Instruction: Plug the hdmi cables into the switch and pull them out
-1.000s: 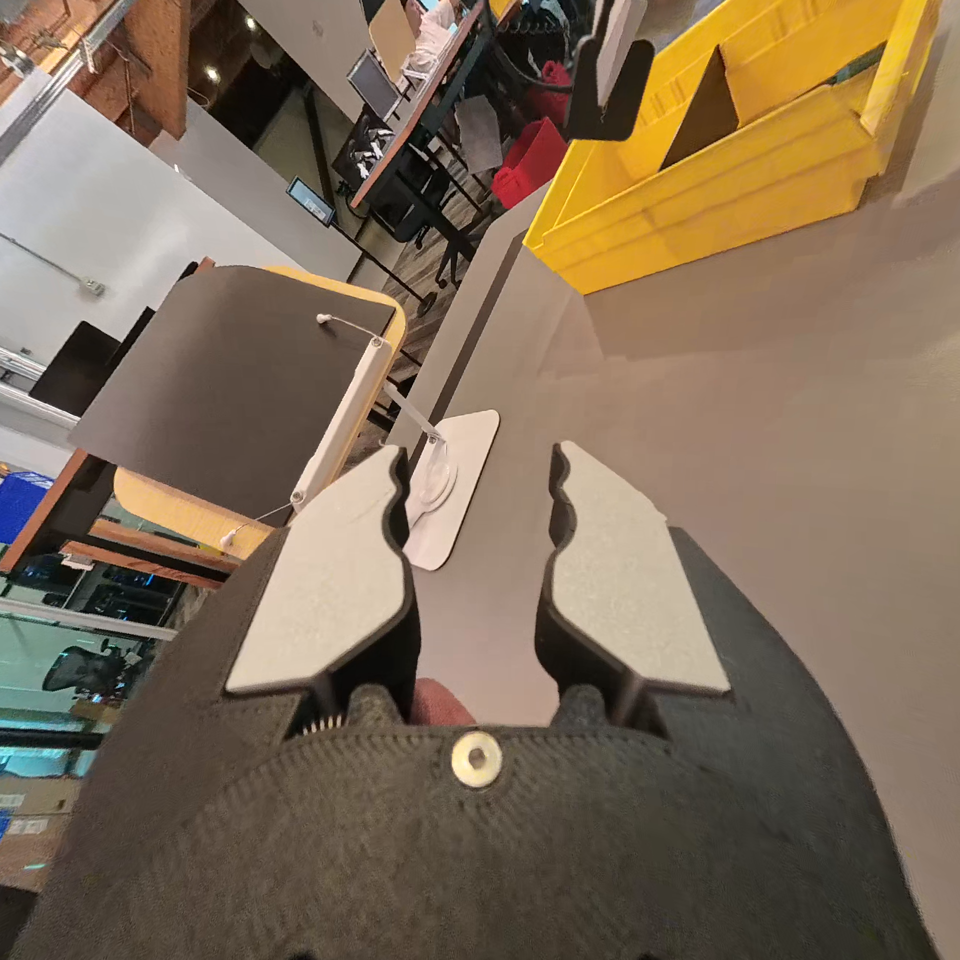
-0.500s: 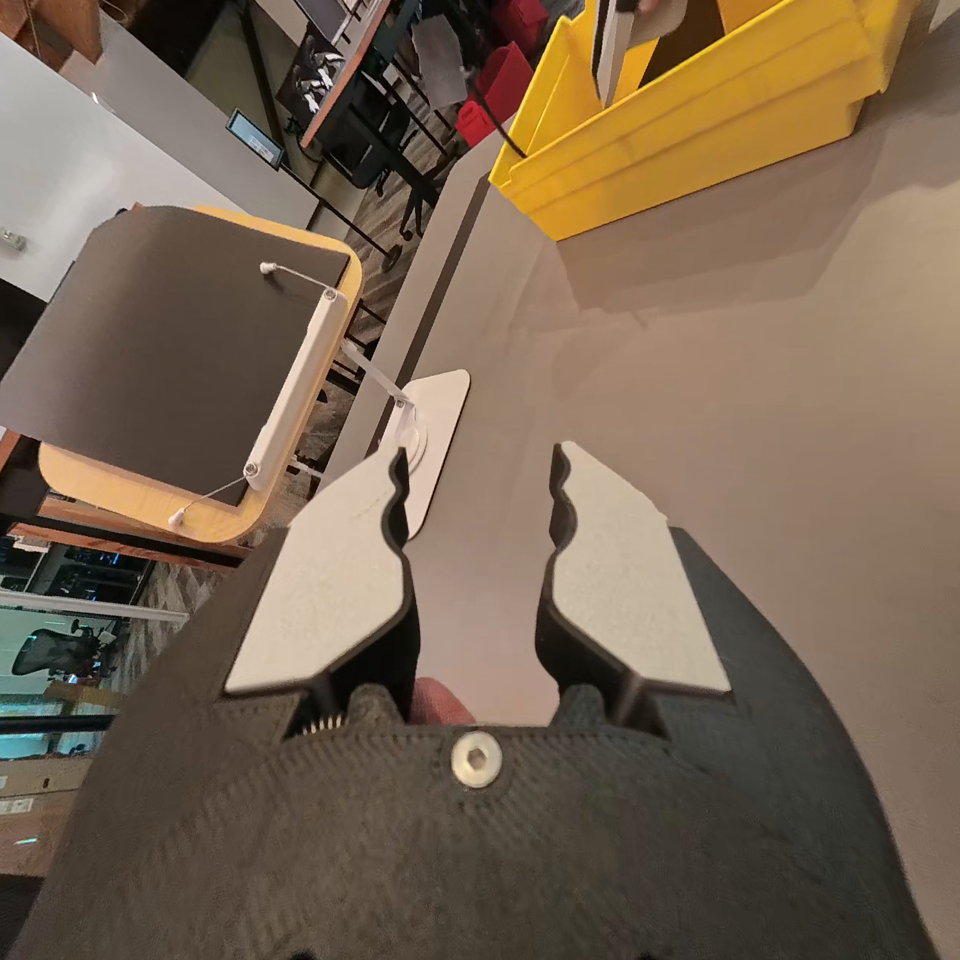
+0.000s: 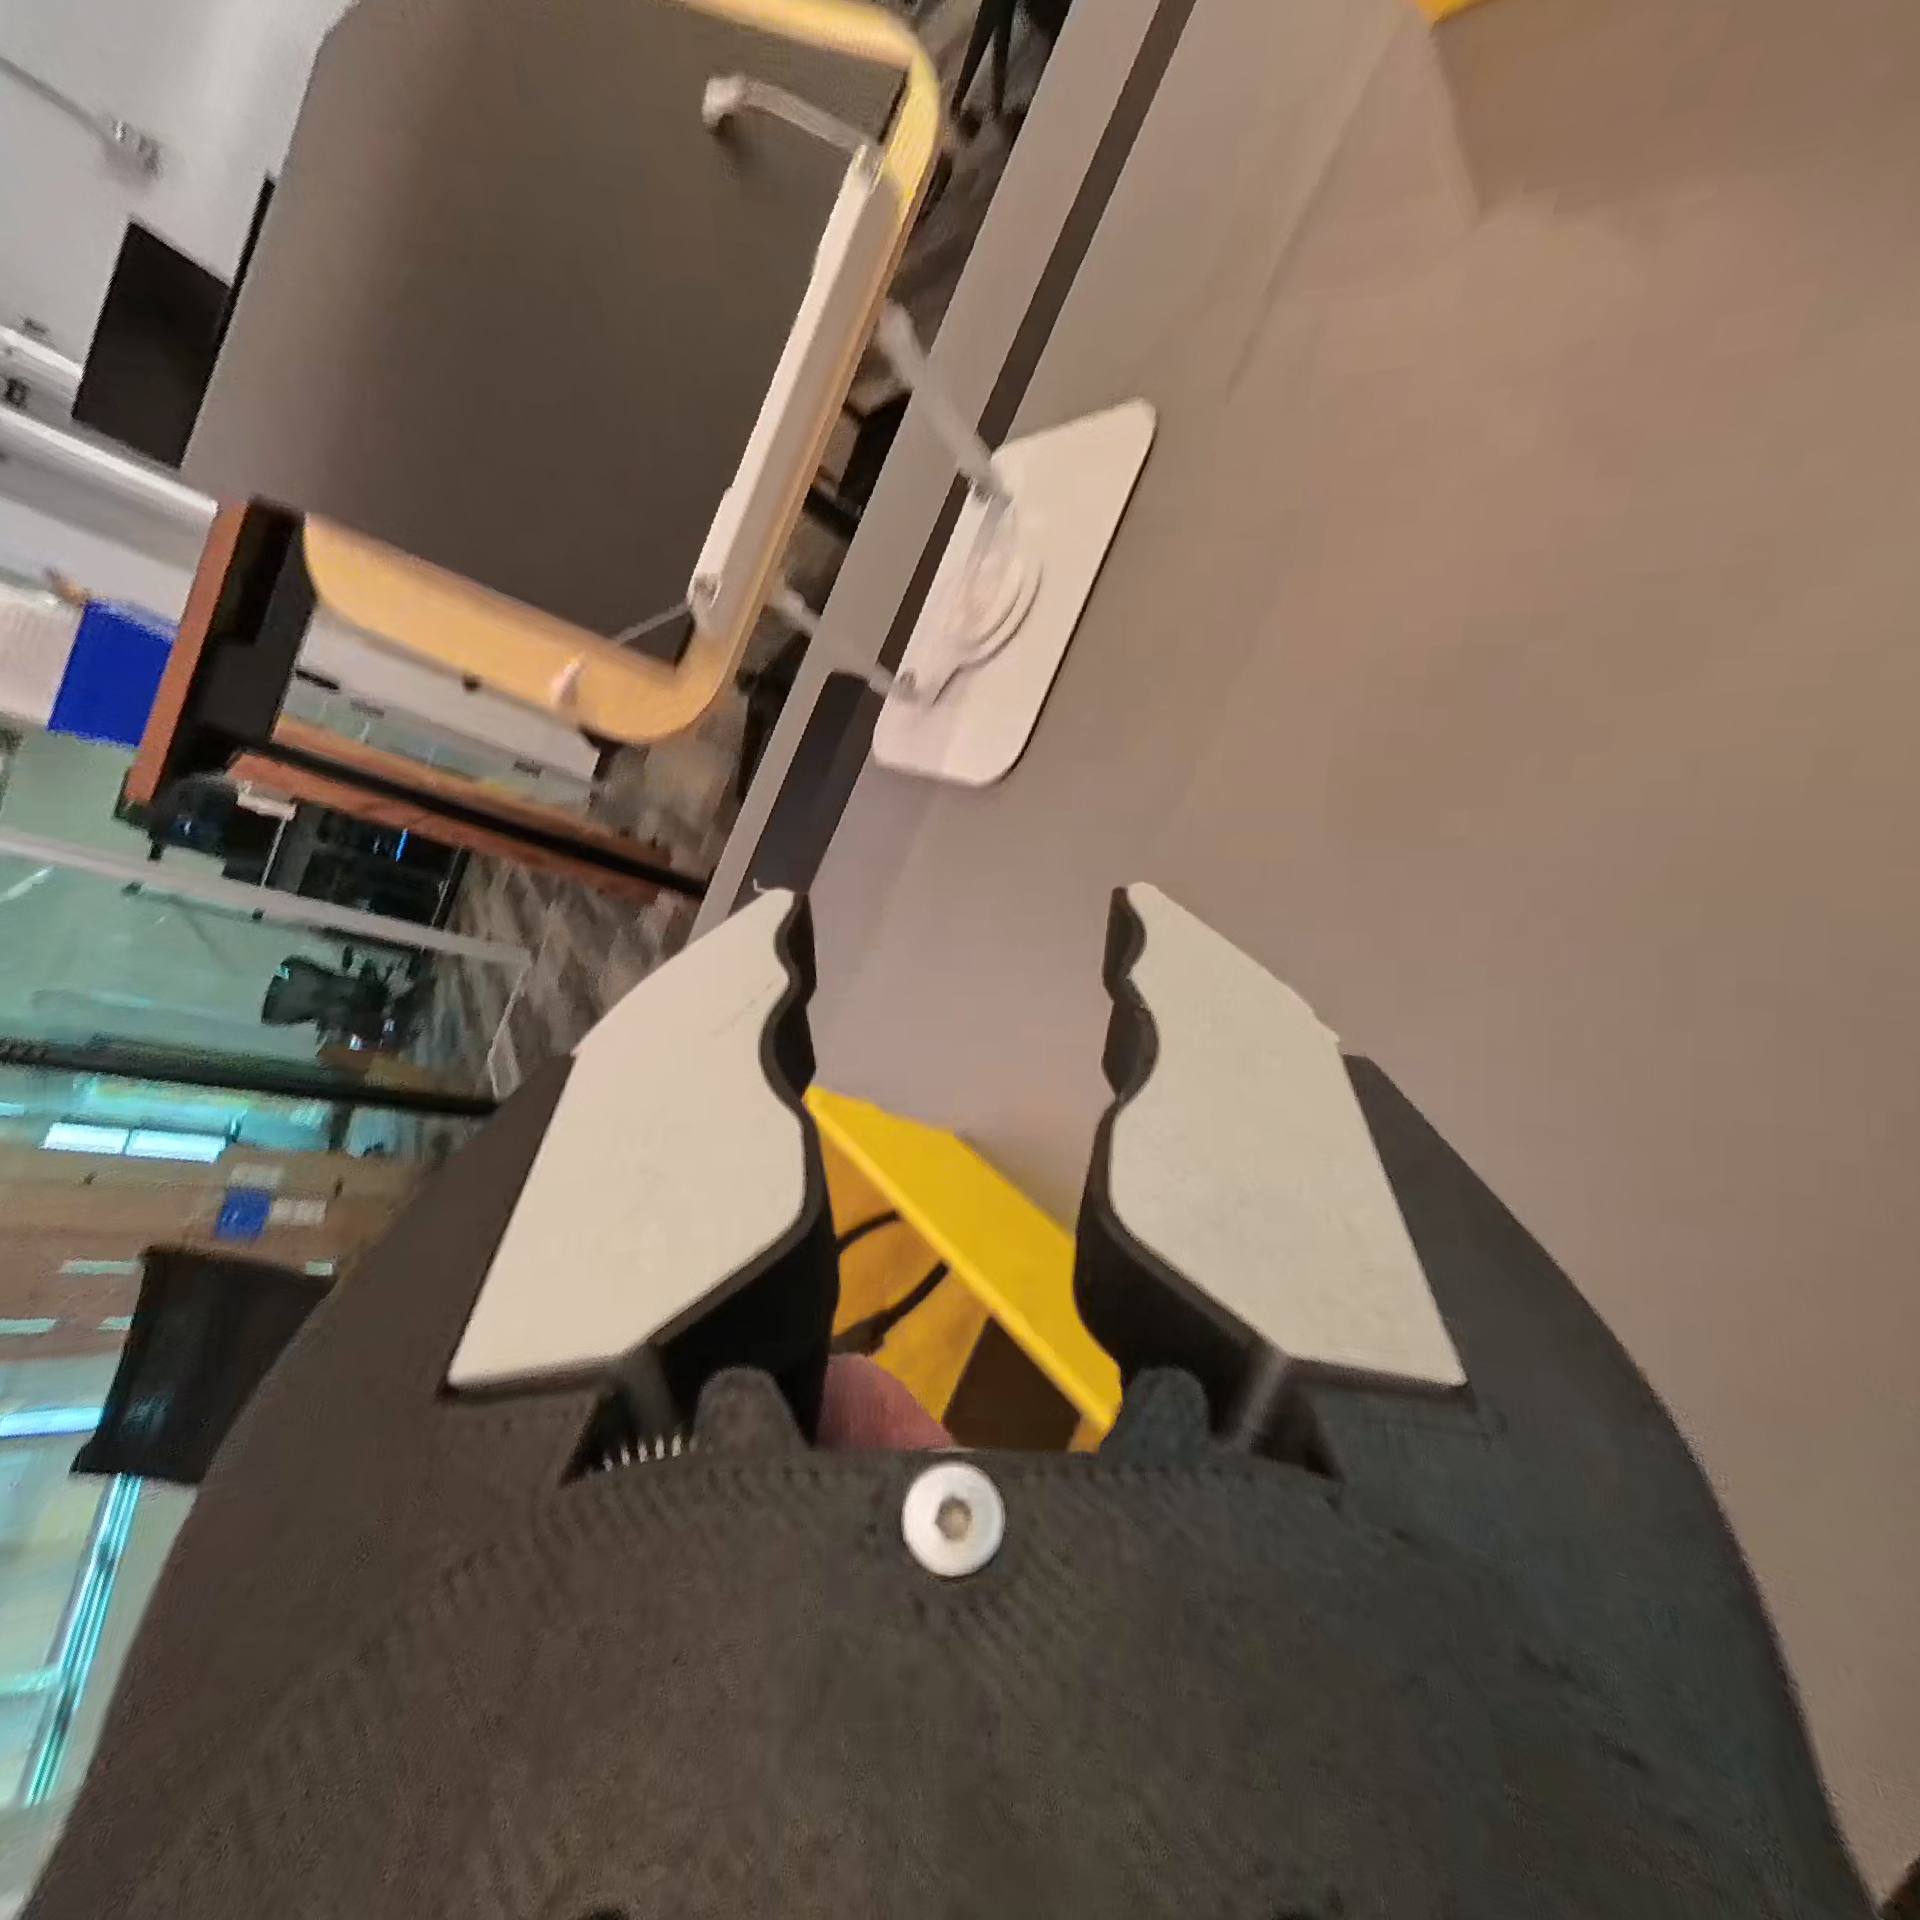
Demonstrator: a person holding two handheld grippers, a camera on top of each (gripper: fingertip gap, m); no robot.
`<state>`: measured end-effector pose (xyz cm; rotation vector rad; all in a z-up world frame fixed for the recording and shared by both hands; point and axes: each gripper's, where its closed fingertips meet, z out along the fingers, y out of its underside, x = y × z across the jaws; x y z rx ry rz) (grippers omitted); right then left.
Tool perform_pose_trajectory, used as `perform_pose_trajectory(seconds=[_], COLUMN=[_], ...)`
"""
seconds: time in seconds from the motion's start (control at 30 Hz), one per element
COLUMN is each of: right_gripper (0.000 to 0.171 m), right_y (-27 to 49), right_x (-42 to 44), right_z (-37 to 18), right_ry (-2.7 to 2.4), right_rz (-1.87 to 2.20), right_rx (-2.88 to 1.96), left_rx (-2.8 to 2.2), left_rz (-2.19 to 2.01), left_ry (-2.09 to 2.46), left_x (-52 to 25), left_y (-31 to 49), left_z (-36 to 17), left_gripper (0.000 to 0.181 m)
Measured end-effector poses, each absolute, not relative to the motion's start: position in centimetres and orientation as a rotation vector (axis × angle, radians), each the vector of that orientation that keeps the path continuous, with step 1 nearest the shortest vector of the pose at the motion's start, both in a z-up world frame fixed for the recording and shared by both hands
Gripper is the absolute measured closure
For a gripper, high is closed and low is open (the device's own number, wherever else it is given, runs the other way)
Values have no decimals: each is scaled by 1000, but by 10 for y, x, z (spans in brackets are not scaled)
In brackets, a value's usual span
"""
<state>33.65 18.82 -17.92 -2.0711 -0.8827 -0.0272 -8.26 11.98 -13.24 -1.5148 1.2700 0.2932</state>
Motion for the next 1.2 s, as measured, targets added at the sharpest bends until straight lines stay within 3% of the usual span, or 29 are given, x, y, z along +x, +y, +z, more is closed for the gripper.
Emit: perform_pose_trajectory(seconds=[0.27,0.57,0.83,1.2], right_gripper=[145,143,143,144], right_y=[128,95,85,83], right_x=[209,95,70,70], right_z=[-150,-195,-225,-240], right_ry=[-1127,-1308,-1341,-1348], right_rz=[112,426,553,574], right_rx=[-1803,-1717,-1731,-1753], left_rx=[-1795,-1949,-1902,-1845], left_rz=[433,613,844,1033], left_ry=[1111,1064,1476,1706], left_x=[-193,-282,-299,-263], left_y=[150,196,240,227], left_z=[-139,-177,-212,-201], left_gripper=[121,127,127,130])
